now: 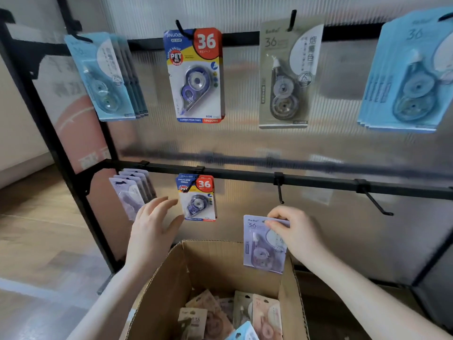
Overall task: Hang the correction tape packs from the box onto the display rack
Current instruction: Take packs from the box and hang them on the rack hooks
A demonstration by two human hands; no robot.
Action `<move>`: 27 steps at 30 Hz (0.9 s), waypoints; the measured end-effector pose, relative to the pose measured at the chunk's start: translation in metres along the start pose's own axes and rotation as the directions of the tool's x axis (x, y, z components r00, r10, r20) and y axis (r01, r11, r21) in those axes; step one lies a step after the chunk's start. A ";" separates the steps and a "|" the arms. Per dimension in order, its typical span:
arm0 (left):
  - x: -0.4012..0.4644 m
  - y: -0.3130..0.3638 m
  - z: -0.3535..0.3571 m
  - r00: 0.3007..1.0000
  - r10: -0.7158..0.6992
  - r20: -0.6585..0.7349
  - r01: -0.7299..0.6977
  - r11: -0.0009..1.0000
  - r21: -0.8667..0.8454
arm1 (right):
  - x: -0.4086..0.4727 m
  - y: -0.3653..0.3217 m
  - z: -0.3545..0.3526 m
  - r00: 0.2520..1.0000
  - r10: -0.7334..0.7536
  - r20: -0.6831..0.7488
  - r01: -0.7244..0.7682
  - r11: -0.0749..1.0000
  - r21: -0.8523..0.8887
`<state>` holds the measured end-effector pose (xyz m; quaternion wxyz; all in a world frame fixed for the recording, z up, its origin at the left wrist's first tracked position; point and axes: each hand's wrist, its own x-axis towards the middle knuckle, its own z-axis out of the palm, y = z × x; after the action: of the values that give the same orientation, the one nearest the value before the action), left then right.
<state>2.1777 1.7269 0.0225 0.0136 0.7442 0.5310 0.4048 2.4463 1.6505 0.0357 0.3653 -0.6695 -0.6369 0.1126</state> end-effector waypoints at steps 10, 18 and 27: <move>-0.020 0.029 0.033 0.996 -0.015 0.091 0.019 0.999 -0.046 | 0.011 0.009 -0.029 0.988 0.027 -0.155 -0.016 0.997 0.071; -0.027 0.035 0.054 0.993 0.000 0.118 0.008 0.998 -0.067 | 0.022 0.020 -0.024 0.978 0.054 -0.204 -0.040 0.997 0.071; -0.029 0.037 0.069 0.989 -0.028 0.143 0.041 0.995 -0.088 | 0.028 0.032 -0.014 0.983 0.042 -0.177 -0.039 0.999 0.021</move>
<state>2.2460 1.7157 -0.0246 0.0922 0.7606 0.5224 0.3743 2.4843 1.6747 0.0345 0.4238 -0.6866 -0.5871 0.0654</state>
